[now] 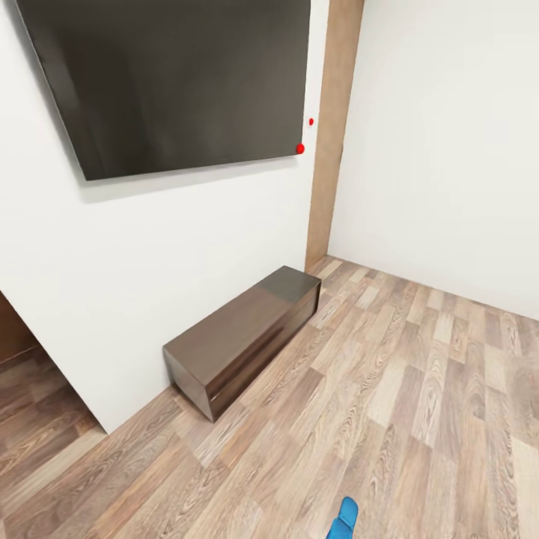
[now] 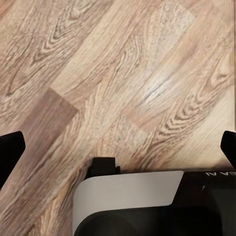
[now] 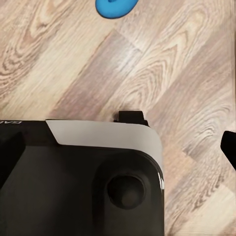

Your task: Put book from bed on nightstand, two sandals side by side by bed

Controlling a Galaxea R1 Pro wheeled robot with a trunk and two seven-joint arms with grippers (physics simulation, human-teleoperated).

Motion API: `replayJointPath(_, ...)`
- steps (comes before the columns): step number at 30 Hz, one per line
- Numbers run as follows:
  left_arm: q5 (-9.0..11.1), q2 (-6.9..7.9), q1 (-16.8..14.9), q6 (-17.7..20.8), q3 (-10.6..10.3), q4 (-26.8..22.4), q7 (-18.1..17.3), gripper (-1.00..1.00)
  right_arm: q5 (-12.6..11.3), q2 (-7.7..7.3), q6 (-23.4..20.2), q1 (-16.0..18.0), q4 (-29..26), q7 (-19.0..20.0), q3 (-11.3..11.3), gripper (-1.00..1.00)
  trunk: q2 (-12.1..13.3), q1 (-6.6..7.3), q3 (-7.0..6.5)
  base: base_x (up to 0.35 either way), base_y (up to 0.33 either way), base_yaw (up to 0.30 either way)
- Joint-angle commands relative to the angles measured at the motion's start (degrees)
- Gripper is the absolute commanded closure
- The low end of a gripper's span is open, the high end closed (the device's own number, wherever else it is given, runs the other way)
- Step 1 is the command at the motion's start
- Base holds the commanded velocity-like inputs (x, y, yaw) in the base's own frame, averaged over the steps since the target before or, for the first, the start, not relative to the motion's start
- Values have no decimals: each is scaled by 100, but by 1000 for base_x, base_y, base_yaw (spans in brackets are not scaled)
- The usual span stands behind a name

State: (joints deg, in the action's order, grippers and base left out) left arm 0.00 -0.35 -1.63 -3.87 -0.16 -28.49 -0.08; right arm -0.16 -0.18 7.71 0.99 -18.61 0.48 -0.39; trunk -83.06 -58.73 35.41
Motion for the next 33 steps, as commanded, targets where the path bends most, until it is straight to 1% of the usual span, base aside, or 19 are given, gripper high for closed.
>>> replayJointPath(1,0,0,1,-17,-1,1,-1,-100,-2,0,20,3,6,5,-4,-100,-2,0,5,0,0,-282)
replayJointPath(7,0,0,1,-17,-1,1,-1,-100,-2,0,20,2,6,5,-4,-100,-2,0,5,0,3,-282)
replayJointPath(13,0,0,0,-17,-2,1,-1,-100,-2,0,20,2,6,5,-4,-100,-2,0,5,23,137,-282)
replayJointPath(19,0,0,-1,-17,-2,1,-1,-100,-2,0,20,4,6,5,-4,-100,-2,0,5,5,38,-282)
replayJointPath(28,0,0,-2,-17,-2,1,-1,-100,-2,0,20,4,6,5,0,-100,-2,0,5,0,206,-282)
replayJointPath(33,0,0,2,-18,-1,1,-1,-100,-2,0,20,4,6,5,-2,-100,-2,0,5,0,60,-282)
